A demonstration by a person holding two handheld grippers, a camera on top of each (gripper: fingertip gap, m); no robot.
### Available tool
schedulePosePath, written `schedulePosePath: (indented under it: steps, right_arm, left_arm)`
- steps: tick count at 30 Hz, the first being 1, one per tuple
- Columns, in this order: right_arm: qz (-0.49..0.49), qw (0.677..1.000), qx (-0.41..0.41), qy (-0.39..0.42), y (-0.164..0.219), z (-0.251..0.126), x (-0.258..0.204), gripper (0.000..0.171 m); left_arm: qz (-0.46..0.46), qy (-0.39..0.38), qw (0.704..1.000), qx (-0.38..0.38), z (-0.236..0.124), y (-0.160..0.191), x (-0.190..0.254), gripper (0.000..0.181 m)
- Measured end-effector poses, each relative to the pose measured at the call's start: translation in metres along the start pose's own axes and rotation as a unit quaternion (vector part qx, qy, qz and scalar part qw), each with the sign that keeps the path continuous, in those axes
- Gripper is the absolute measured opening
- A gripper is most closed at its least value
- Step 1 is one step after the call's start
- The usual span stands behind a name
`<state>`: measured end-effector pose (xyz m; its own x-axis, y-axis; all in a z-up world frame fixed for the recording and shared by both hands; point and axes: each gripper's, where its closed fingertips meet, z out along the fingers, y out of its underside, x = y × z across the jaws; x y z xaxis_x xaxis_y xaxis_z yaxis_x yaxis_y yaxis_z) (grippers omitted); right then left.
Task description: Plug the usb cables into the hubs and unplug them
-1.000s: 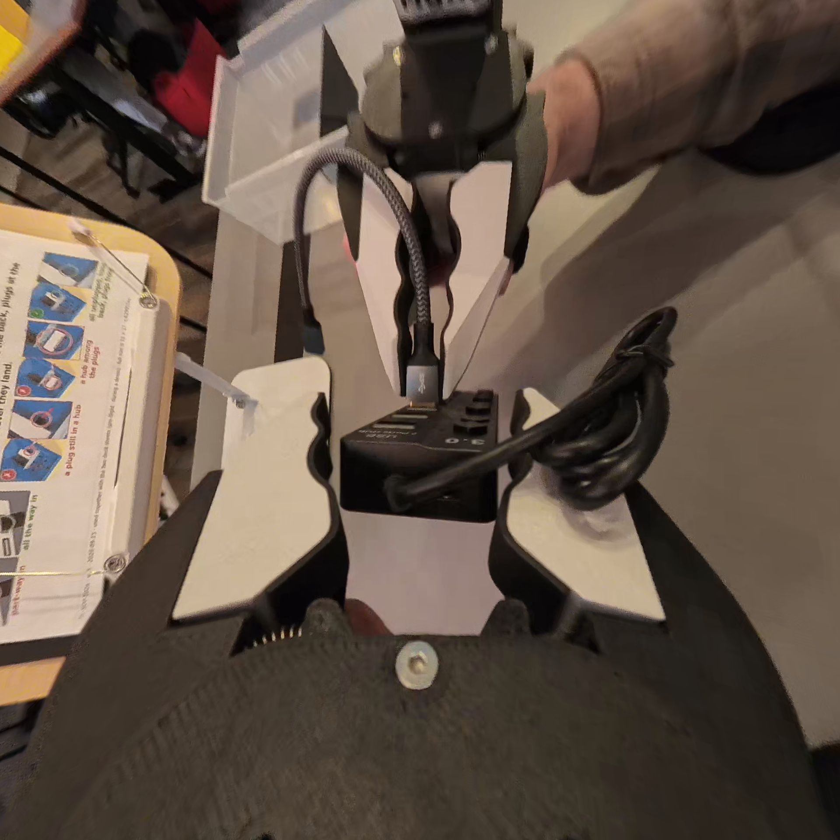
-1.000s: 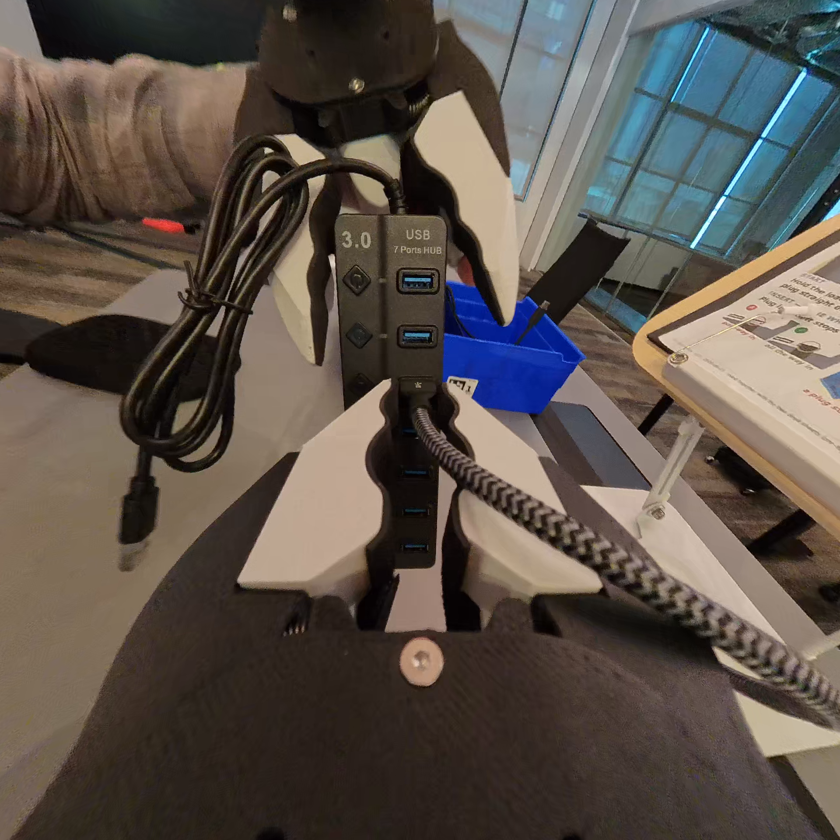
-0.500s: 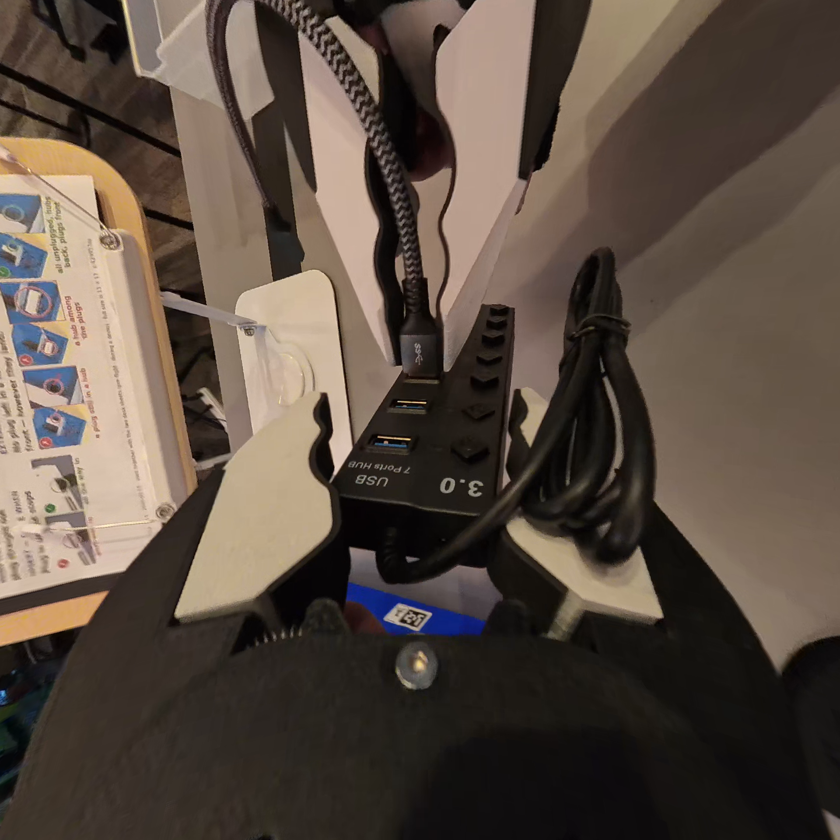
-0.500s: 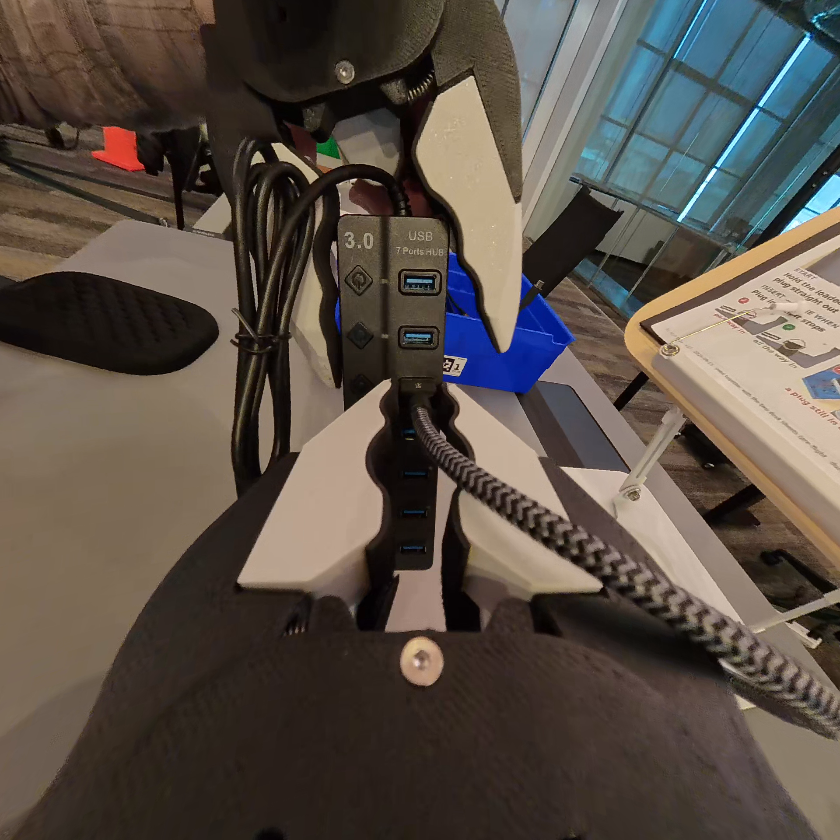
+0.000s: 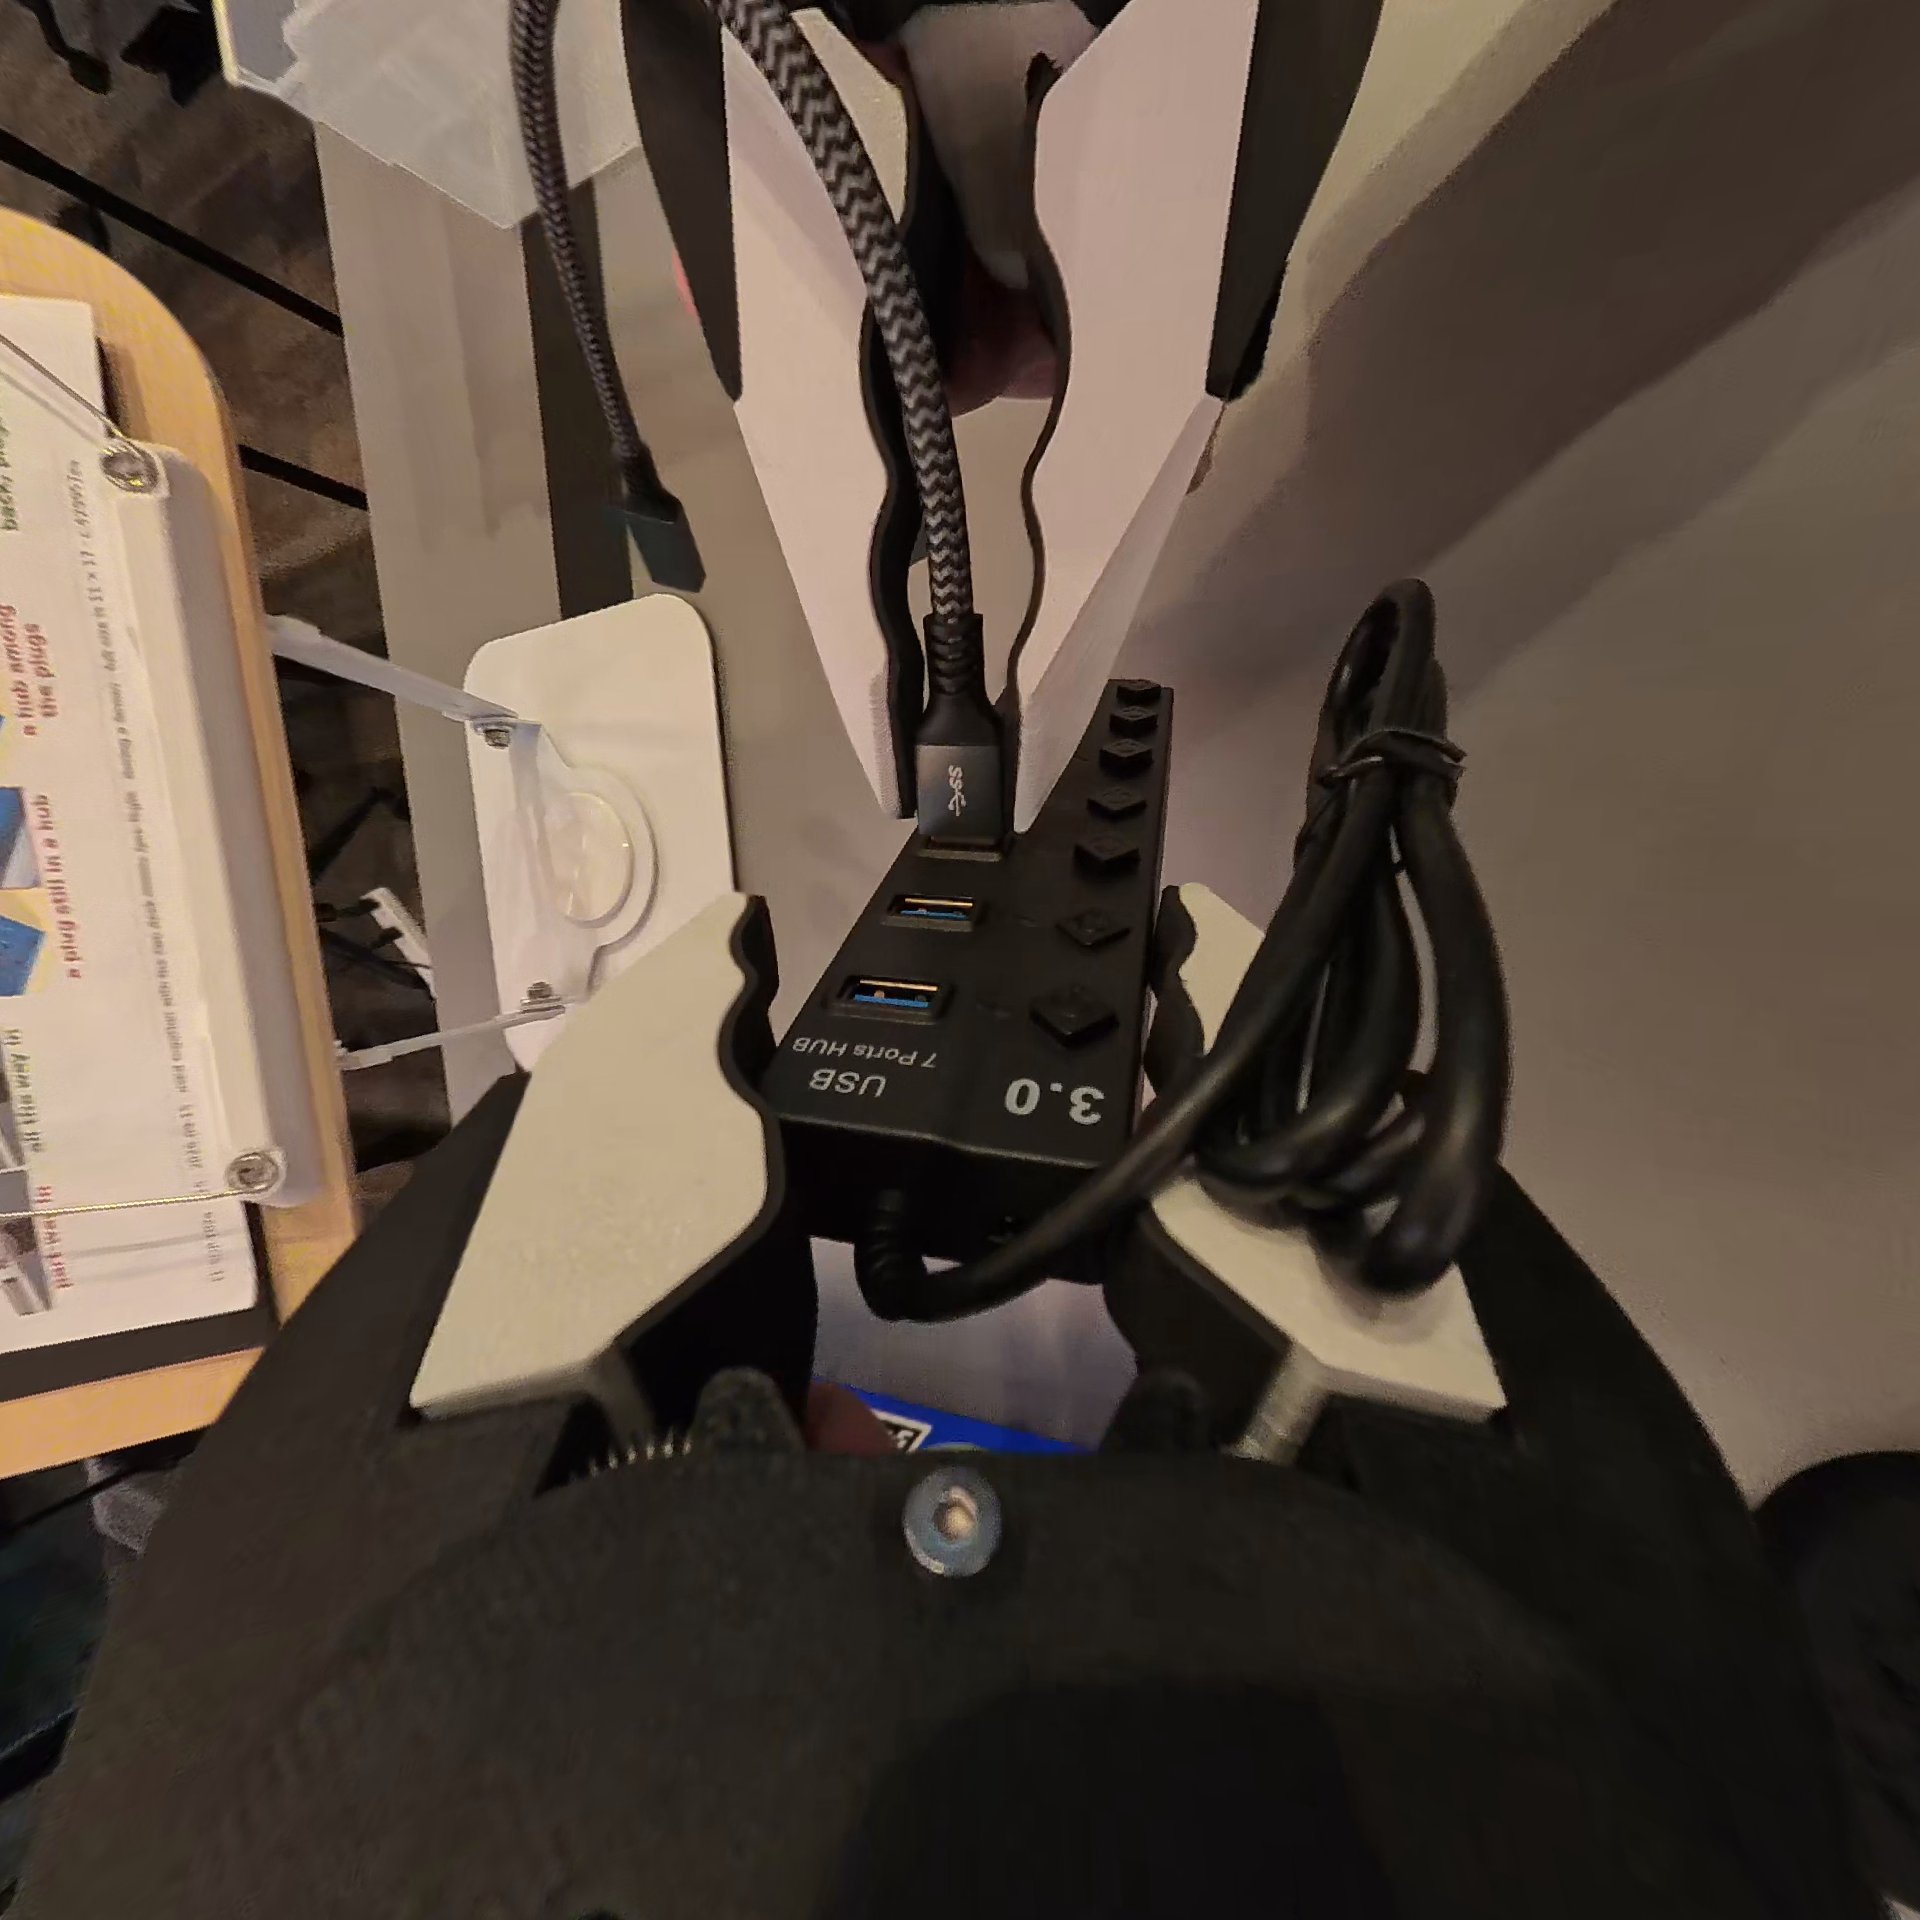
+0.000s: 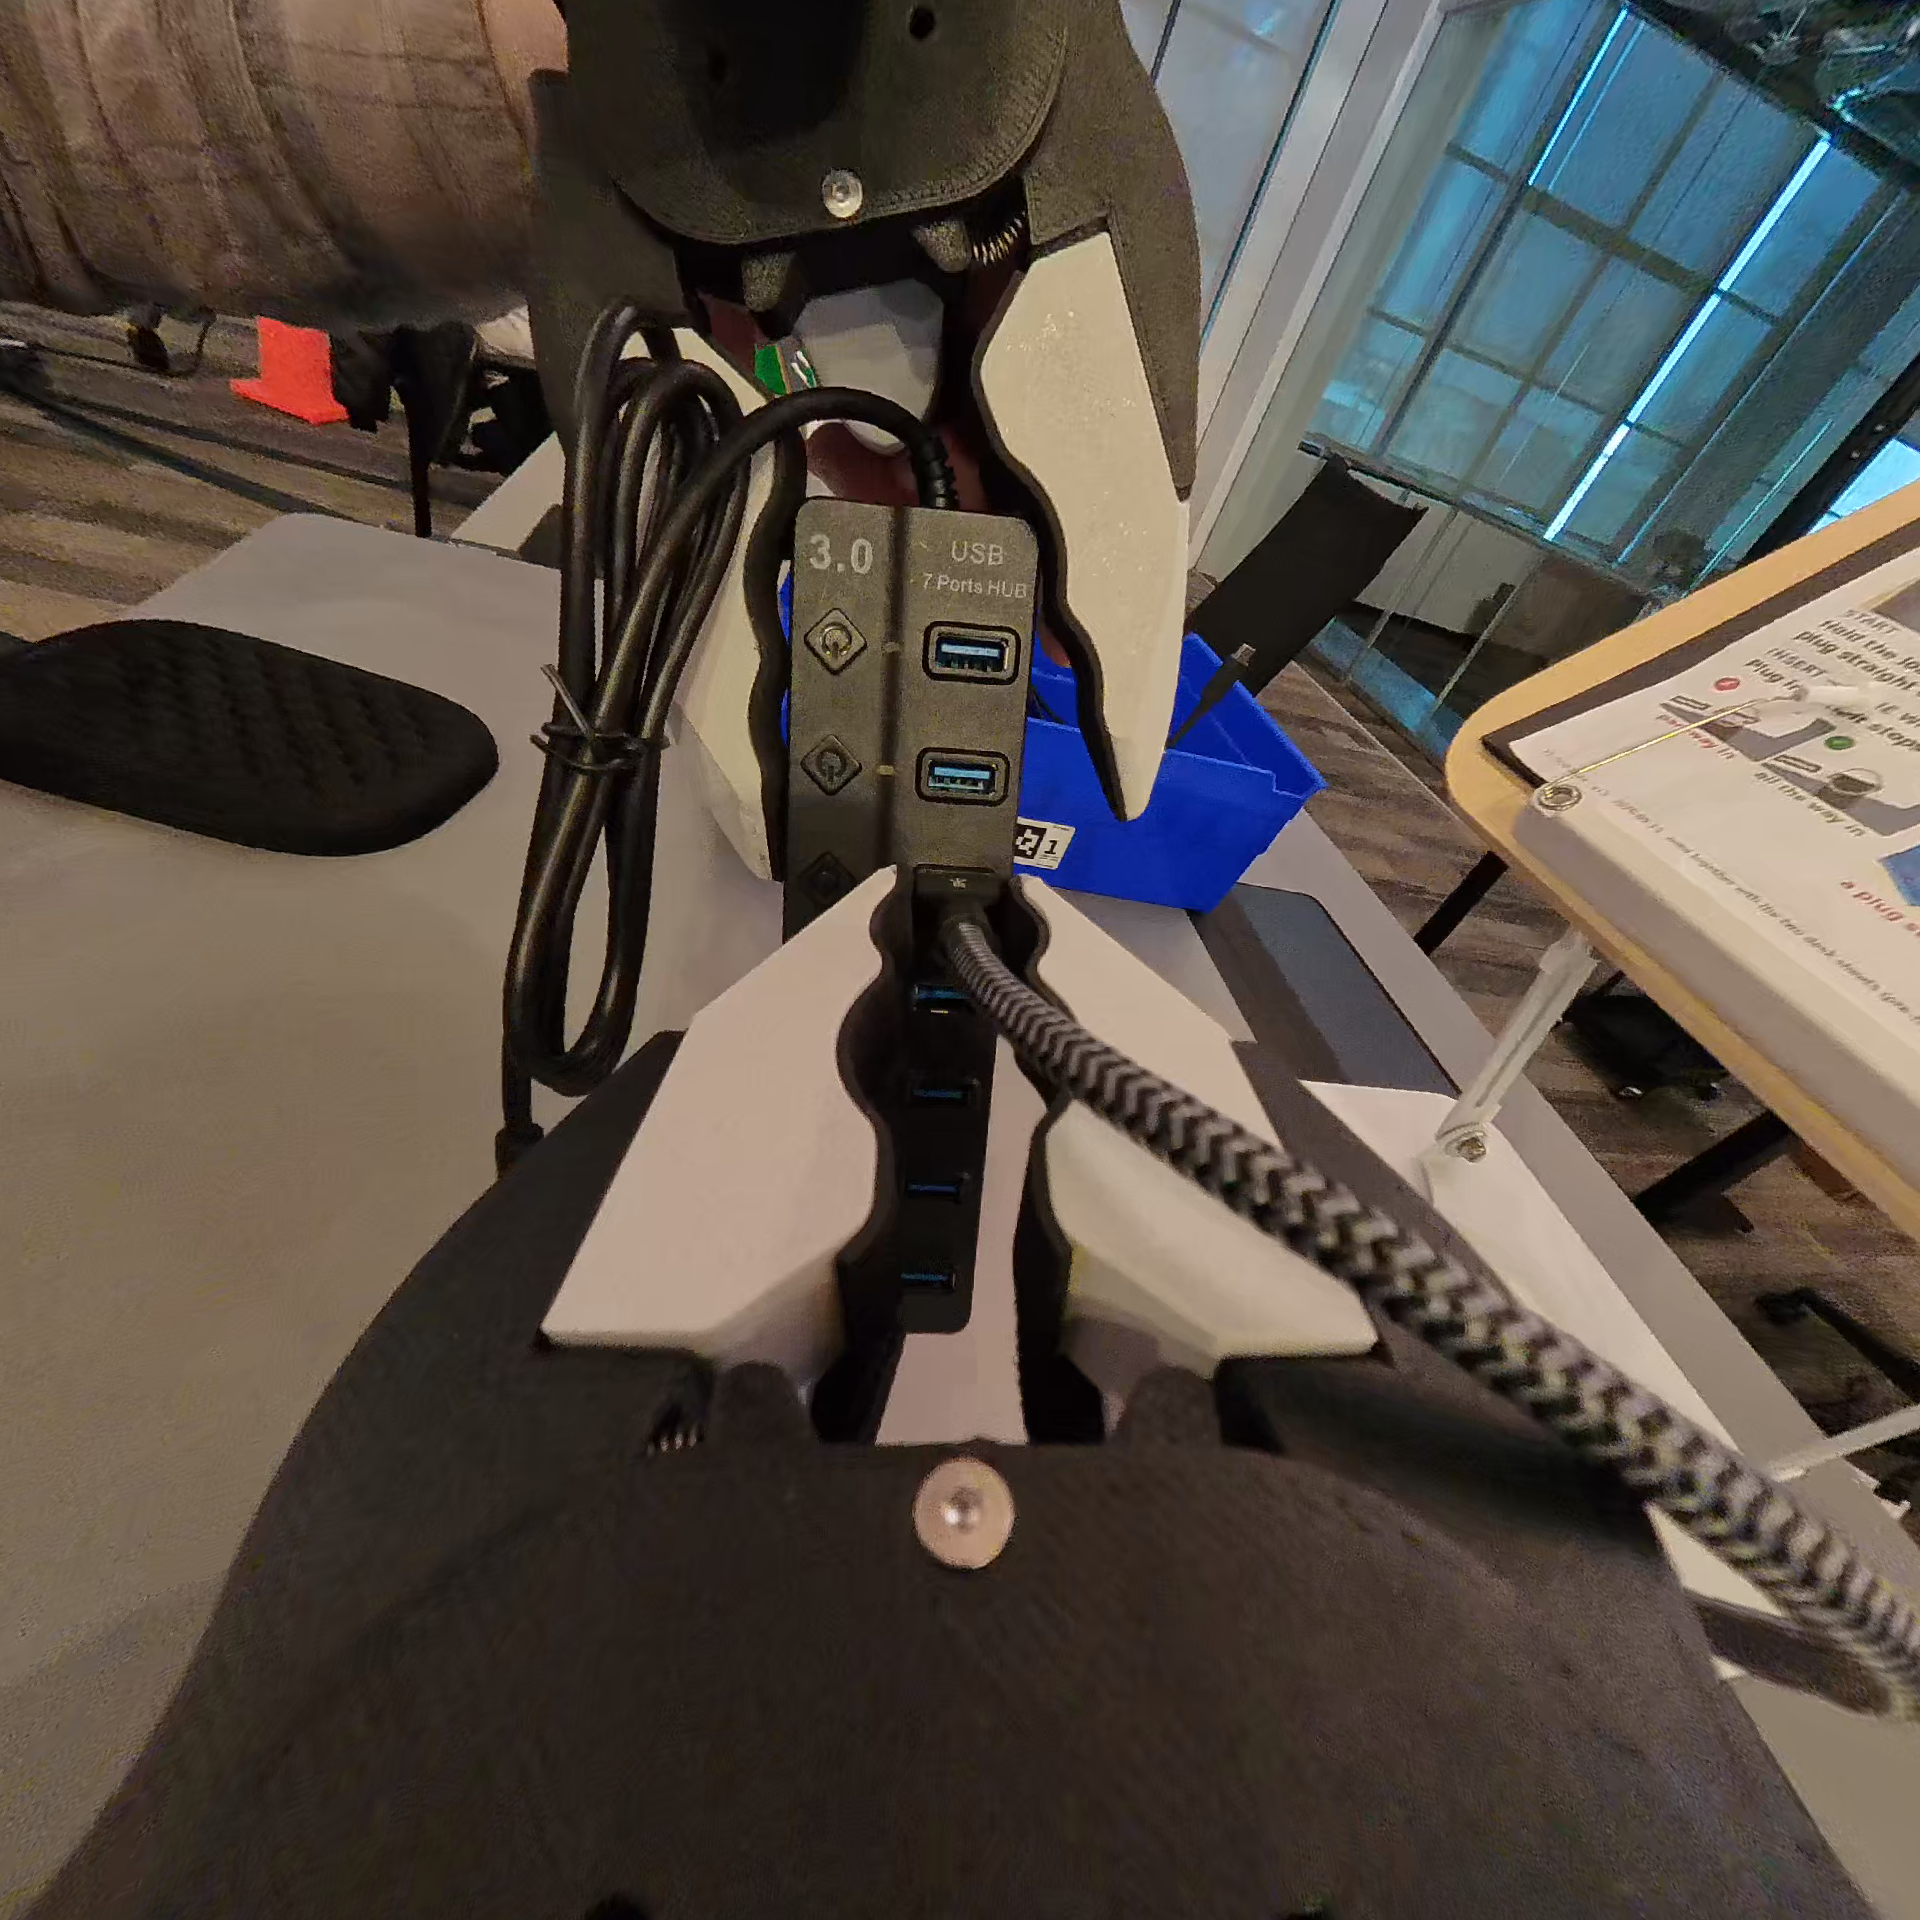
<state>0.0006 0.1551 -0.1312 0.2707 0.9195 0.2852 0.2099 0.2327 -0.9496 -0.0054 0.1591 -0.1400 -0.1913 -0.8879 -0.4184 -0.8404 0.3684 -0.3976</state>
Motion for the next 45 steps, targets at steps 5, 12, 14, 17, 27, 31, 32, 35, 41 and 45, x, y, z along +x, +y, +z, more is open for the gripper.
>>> schedulePosePath:
  steps: [5,12,14,17,27,31,32,35,41,45]
  right_arm:
    - [0.007,1.0,-0.019,-0.011,0.021,0.012,-0.007,0.014]
    - [0.013,0.999,-0.034,-0.02,0.038,0.02,-0.013,0.015]
    - [0.013,0.999,-0.032,-0.021,0.038,0.021,-0.013,0.015]
    - [0.008,0.999,-0.026,-0.021,0.036,0.02,-0.014,0.015]
    - [-0.003,0.999,-0.026,-0.018,0.027,0.017,-0.015,0.014]
    - [-0.022,0.999,-0.041,0.015,0.025,0.019,-0.01,0.015]
    - [-0.03,0.998,-0.045,0.026,0.024,0.02,-0.008,0.014]
    - [-0.052,0.995,-0.057,0.061,0.021,0.021,-0.003,0.014]
    - [-0.02,0.999,-0.028,0.017,0.009,0.014,-0.01,0.014]
    - [0.045,0.999,0.02,-0.022,0.0,0.006,-0.01,0.014]
  left_arm:
    - [0.0,0.014,1.0,-0.022,0.015,0.016,0.009,0.069]
    - [-0.001,0.037,0.999,-0.039,0.026,0.028,0.017,0.069]
    - [-0.001,0.037,0.999,-0.04,0.026,0.028,0.017,0.068]
    - [-0.001,0.042,0.998,-0.036,0.024,0.026,0.017,0.068]
    - [0.009,0.042,0.999,-0.019,0.017,0.02,0.017,0.068]
    - [0.006,0.027,1.0,-0.013,0.016,0.022,0.011,0.068]
    - [0.007,0.021,1.0,-0.011,0.015,0.023,0.009,0.068]
    - [0.002,0.009,1.0,-0.005,0.013,0.024,0.003,0.068]
    - [0.025,0.009,0.999,0.02,0.004,0.016,0.008,0.067]
    - [0.054,-0.004,0.998,0.032,-0.001,0.007,0.008,0.066]
